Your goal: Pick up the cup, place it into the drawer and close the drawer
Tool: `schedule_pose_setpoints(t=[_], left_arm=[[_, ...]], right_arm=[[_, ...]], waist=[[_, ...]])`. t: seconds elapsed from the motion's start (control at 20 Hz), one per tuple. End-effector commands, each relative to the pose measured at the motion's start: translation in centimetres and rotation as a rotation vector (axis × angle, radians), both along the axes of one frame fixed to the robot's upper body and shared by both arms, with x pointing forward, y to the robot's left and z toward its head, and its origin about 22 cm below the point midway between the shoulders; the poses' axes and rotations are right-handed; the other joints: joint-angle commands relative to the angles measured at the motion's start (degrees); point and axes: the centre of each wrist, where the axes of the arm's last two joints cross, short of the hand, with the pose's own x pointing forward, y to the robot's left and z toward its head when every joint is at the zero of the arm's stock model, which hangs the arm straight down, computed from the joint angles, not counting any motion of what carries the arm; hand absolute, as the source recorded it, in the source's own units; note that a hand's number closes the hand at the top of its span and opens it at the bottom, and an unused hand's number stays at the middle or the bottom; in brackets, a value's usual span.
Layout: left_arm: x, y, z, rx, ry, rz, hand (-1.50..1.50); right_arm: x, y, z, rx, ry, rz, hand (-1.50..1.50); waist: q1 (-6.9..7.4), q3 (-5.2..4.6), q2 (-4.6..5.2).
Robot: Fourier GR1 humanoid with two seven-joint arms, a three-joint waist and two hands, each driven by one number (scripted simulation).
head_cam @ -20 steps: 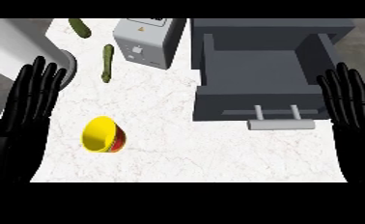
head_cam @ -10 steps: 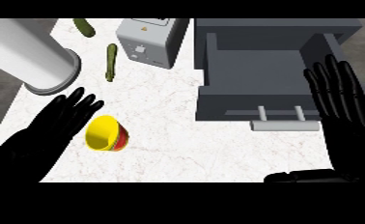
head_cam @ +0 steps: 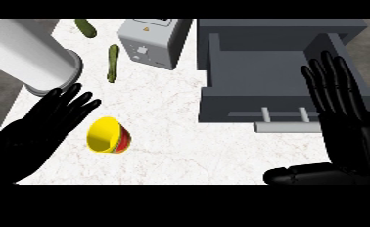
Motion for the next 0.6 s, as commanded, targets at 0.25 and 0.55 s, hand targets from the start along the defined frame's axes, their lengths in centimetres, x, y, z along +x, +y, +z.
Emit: schedule_pose_setpoints(t=[0.25, 0.55], left_arm=[[0.6, 0.3, 0.6, 0.015, 0.034, 0.022, -1.5], [0.3, 1.9, -2.0, 0.043, 0.059, 0.042, -1.5]], right_arm=[[1.1, 0.1, 0.7, 0.001, 0.004, -0.008, -1.5], [3.3, 0.4, 0.1, 0.017, -0.012, -0.019, -1.5]], waist=[[0.02, 0.03, -0.01], [0.15, 0.02, 0.02]])
